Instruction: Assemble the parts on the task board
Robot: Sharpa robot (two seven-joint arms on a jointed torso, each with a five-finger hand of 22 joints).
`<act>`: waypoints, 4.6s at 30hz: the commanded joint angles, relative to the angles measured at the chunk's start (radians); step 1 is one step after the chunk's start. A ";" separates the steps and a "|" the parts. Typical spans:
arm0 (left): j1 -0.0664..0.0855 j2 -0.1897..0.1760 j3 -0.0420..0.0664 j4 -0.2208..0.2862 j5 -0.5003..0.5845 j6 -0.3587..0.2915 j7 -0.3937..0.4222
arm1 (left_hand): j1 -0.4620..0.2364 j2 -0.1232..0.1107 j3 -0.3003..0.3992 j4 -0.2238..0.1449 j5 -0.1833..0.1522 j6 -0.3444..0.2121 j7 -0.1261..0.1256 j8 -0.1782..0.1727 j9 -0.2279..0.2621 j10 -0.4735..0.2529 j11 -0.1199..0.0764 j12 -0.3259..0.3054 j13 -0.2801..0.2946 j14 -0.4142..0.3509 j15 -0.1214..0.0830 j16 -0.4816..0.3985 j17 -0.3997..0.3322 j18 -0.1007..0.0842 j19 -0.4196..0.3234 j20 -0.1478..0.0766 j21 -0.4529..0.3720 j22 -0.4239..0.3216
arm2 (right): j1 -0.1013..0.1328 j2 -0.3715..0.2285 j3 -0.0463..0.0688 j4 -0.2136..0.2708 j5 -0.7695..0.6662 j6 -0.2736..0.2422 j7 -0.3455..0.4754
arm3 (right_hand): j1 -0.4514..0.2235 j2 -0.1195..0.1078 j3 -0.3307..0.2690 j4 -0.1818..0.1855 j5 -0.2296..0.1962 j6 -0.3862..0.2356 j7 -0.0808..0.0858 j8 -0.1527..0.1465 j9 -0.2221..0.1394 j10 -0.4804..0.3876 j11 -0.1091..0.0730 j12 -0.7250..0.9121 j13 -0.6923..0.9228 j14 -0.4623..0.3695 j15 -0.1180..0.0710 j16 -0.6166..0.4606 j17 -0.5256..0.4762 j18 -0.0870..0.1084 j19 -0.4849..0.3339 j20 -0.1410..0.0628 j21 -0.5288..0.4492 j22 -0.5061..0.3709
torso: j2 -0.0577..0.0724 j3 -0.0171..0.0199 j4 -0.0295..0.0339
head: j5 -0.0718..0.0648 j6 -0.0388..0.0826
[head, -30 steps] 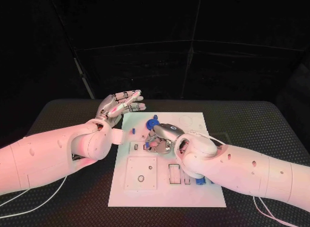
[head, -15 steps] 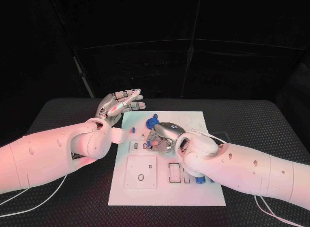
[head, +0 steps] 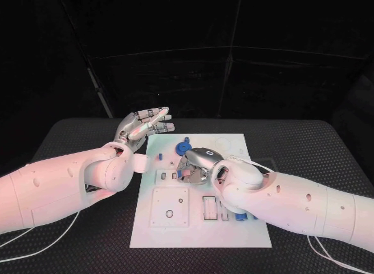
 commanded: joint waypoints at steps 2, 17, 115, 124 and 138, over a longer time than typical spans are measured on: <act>0.002 -0.001 0.001 0.002 -0.006 0.012 0.004 | -0.001 0.011 -0.002 -0.007 0.002 0.003 0.070 -0.005 0.000 0.006 0.001 -0.001 0.000 0.005 0.003 -0.002 -0.001 0.009 -0.007 -0.002 -0.007 -0.002 | -0.002 0.000 -0.003 -0.004 -0.013 0.041 -0.021 | -0.019 -0.010 0.003 0.000 -0.007 0.005 -0.007 -0.005 -0.003 -0.016 0.004 -0.018 -0.016 0.092 -0.002 0.001 0.193 -0.018 -0.004 -0.001 -0.002 -0.004 | 0.000 -0.0004 0.0009 | 0.001 -0.002; 0.002 -0.002 0.001 0.003 -0.006 0.011 0.001 | -0.003 0.011 -0.004 -0.006 0.002 -0.004 0.072 -0.007 0.000 0.005 0.001 -0.002 0.000 0.006 0.003 -0.003 -0.001 0.009 -0.008 -0.002 -0.008 -0.002 | -0.002 0.004 -0.003 -0.006 -0.020 0.041 -0.037 | -0.048 -0.038 0.000 0.010 -0.009 -0.059 0.018 -0.037 -0.014 -0.054 0.026 -0.056 -0.057 0.091 0.016 -0.001 0.188 -0.017 -0.009 0.014 -0.008 -0.013 | -0.001 0.0000 0.0004 | 0.001 -0.004; 0.122 0.168 -0.072 -0.105 -1.064 0.464 -1.097 | -0.150 0.072 -0.240 0.141 0.004 0.203 -0.132 0.417 0.349 0.426 -0.227 1.043 0.936 0.595 -0.239 1.362 1.467 -0.095 0.657 -0.243 1.033 1.026 | 0.064 -0.371 0.130 0.178 0.562 -0.205 0.334 | 0.010 -0.079 -0.169 0.151 0.061 -0.261 0.066 -0.038 -0.010 -0.133 0.071 -0.091 -0.140 0.076 0.058 -0.024 0.139 -0.001 -0.058 0.056 -0.048 -0.095 | -0.062 0.0162 0.0070 | 0.021 -0.038; 0.124 0.204 -0.072 -0.137 -1.070 0.479 -1.101 | -0.152 0.075 -0.243 0.141 0.004 0.201 -0.133 0.424 0.356 0.427 -0.228 1.046 0.938 0.595 -0.240 1.362 1.467 -0.096 0.659 -0.244 1.036 1.032 | 0.064 -0.362 0.130 0.169 0.562 -0.203 0.333 | 0.009 -0.076 -0.171 0.151 0.068 -0.260 0.065 -0.036 -0.010 -0.137 0.070 -0.095 -0.145 0.075 0.057 -0.027 0.135 0.000 -0.061 0.056 -0.051 -0.100 | -0.062 0.0169 0.0062 | 0.022 -0.044; 0.126 0.237 -0.073 -0.169 -1.093 0.523 -1.108 | -0.140 0.082 -0.244 0.133 0.004 0.190 -0.133 0.439 0.372 0.427 -0.228 1.051 0.942 0.595 -0.240 1.362 1.467 -0.097 0.662 -0.244 1.039 1.039 | 0.064 -0.357 0.129 0.162 0.562 -0.198 0.329 | 0.009 -0.074 -0.172 0.150 0.074 -0.259 0.064 -0.034 -0.010 -0.138 0.070 -0.096 -0.147 0.075 0.056 -0.028 0.132 0.000 -0.061 0.055 -0.052 -0.102 | -0.063 0.0162 0.0076 | 0.020 -0.051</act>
